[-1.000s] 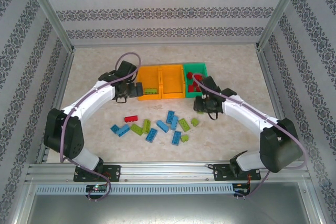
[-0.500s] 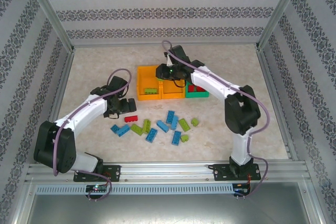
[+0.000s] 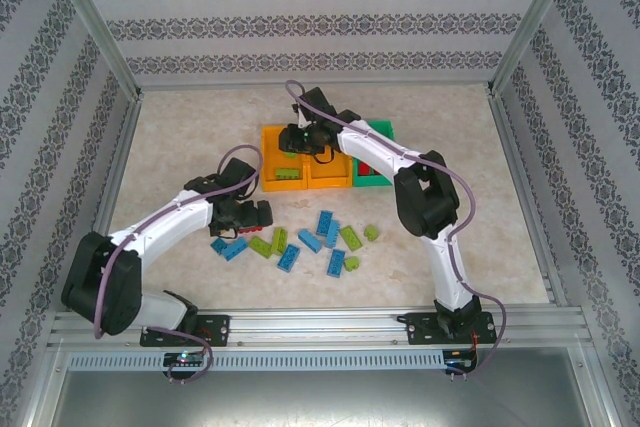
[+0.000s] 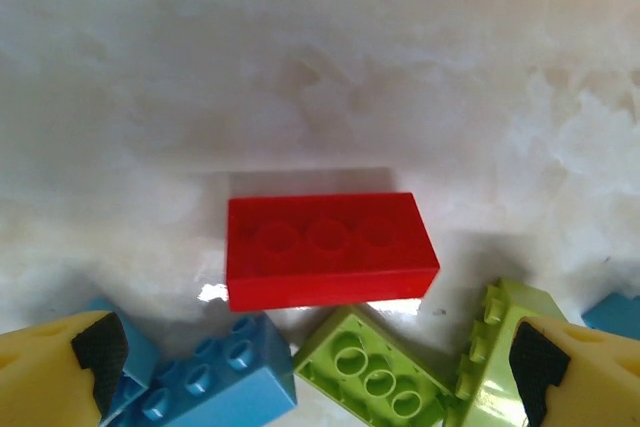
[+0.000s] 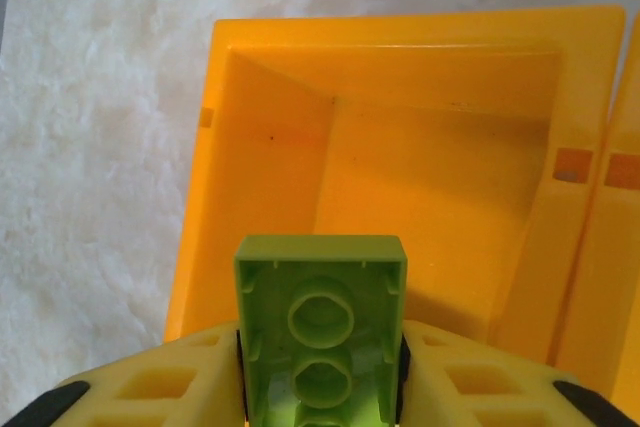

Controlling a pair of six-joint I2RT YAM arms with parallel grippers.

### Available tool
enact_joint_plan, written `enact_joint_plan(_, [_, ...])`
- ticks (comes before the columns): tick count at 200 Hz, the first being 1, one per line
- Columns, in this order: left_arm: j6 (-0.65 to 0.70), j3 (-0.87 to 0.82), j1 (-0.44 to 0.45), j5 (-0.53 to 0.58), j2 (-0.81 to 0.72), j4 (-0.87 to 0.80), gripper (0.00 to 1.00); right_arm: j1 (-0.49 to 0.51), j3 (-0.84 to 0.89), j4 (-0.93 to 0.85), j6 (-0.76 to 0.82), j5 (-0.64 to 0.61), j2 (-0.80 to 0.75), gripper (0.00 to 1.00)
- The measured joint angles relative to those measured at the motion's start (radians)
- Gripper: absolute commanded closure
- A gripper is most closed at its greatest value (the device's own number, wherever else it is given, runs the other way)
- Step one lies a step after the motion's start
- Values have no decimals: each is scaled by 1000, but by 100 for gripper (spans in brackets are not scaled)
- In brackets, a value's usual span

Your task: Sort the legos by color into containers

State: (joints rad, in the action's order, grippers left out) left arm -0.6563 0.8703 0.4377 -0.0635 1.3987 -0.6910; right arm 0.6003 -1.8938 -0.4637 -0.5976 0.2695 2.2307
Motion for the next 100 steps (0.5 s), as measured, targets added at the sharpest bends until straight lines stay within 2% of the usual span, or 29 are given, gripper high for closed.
enact_joint_plan(36, [-37, 3, 23, 10, 48, 0, 1, 0, -31, -13, -2, 5, 20, 43])
enact_joint_plan(100, [-57, 14, 34, 34, 89, 0, 1, 0, 20, 12, 2, 8, -16, 34])
